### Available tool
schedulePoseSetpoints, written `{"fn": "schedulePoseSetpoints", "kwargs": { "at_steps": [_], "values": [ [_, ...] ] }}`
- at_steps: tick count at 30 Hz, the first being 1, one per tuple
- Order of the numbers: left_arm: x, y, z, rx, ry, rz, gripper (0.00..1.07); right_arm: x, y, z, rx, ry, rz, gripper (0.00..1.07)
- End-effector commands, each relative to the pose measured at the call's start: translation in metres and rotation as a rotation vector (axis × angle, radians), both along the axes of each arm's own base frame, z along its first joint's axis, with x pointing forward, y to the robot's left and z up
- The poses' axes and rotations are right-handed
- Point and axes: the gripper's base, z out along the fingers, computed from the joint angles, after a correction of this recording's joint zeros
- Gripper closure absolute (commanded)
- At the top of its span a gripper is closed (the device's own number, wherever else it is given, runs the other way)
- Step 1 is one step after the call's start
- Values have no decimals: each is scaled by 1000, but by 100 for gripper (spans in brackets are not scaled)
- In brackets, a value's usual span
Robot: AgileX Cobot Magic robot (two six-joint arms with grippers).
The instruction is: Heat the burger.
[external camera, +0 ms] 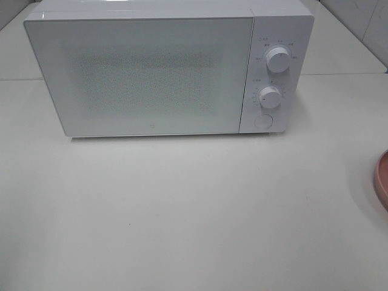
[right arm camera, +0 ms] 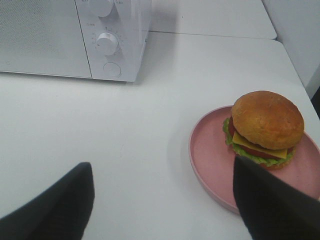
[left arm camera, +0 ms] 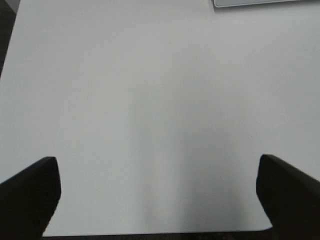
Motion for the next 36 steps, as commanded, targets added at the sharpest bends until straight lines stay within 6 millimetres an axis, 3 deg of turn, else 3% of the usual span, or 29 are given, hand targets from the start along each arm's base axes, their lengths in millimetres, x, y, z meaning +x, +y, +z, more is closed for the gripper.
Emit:
{"fn": "schedulePoseSetpoints", "kwargs": {
  "at_steps": [1, 13, 36],
  "values": [
    [-7, 0, -1, -7, -27, 15, 6, -4, 0, 1, 7, -33, -7, 31],
    [-55, 0, 2, -1, -326, 12, 6, -4, 0, 1, 7, -33, -7, 31],
    [-55, 0, 2, -3, -330, -1, 6, -4, 0, 1, 7, -30, -8, 31]
  ]
}}
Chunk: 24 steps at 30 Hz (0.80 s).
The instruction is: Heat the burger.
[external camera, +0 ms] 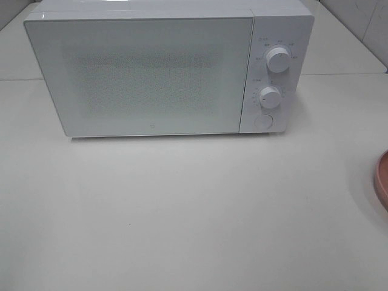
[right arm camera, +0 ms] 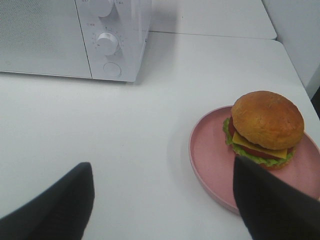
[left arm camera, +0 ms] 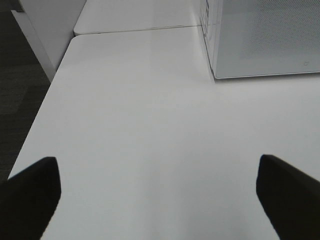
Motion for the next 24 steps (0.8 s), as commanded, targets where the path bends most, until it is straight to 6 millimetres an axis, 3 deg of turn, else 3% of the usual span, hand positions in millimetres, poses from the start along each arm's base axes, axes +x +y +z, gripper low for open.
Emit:
{"fn": "schedulePoseSetpoints", "kwargs": {
  "at_steps": [1, 24],
  "values": [
    [-4, 0, 0, -1, -27, -9, 6, -4, 0, 1, 7, -30, -8, 31],
    [-4, 0, 0, -1, -26, -9, 6, -4, 0, 1, 7, -30, -8, 31]
  ]
}}
